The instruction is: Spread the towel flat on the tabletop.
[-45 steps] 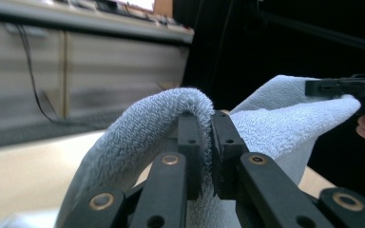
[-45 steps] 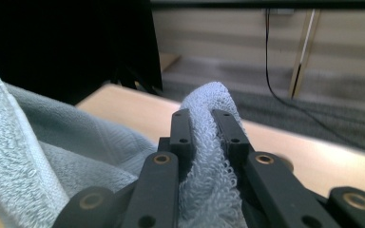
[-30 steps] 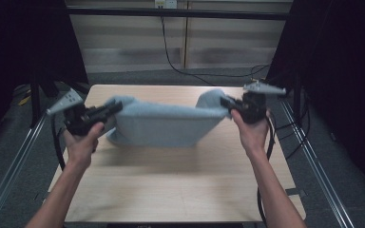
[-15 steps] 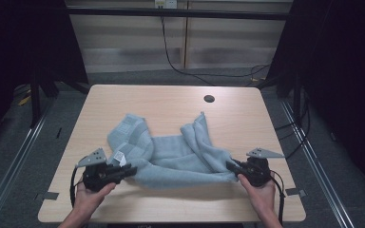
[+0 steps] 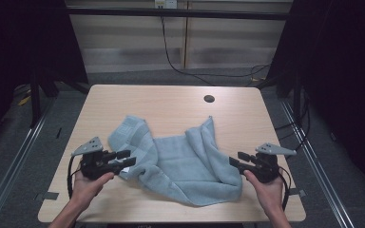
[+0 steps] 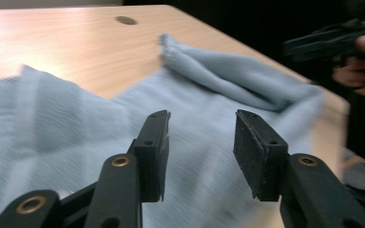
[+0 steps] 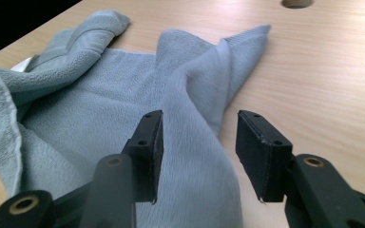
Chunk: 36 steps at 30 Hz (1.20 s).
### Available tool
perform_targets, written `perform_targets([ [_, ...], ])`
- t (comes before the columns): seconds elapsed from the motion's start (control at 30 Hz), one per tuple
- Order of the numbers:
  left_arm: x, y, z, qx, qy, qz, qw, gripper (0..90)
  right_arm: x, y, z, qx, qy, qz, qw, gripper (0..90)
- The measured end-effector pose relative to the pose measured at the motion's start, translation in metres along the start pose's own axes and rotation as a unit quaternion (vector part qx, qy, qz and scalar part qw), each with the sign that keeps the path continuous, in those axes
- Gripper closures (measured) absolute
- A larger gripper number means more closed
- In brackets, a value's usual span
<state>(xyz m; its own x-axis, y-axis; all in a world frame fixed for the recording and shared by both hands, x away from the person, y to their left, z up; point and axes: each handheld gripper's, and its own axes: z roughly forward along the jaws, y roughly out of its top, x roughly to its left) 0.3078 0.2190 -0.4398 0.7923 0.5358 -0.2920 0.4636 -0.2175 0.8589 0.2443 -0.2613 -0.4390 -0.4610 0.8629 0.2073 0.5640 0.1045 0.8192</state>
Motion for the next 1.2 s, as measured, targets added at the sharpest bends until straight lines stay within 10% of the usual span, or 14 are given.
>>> perform_targets([
  [0.2,0.046,-0.003,0.057,0.080,0.062,-0.013,0.9948,59.8,-0.031,0.029,0.055,0.015,0.035,0.002,0.9993,51.4],
  [0.3,0.048,-0.020,0.070,0.118,0.071,0.005,0.9904,61.0,-0.042,0.034,0.082,0.029,0.051,0.018,0.9981,48.3],
  [0.63,0.043,-0.039,0.041,0.109,0.066,0.026,0.9915,61.9,-0.023,0.016,0.132,0.093,0.085,-0.009,0.9920,43.1],
  [0.87,0.043,-0.050,0.020,0.103,0.077,0.023,0.9914,61.9,-0.011,0.021,0.132,0.077,0.104,-0.028,0.9912,86.5],
  [1.07,0.042,-0.054,0.012,0.098,0.085,0.017,0.9914,62.0,-0.021,0.047,0.099,0.019,0.077,-0.030,0.9964,90.0],
  [1.2,0.042,-0.055,0.008,0.100,0.092,0.013,0.9907,62.5,-0.045,0.071,0.066,0.006,0.017,-0.025,0.9995,90.0],
])
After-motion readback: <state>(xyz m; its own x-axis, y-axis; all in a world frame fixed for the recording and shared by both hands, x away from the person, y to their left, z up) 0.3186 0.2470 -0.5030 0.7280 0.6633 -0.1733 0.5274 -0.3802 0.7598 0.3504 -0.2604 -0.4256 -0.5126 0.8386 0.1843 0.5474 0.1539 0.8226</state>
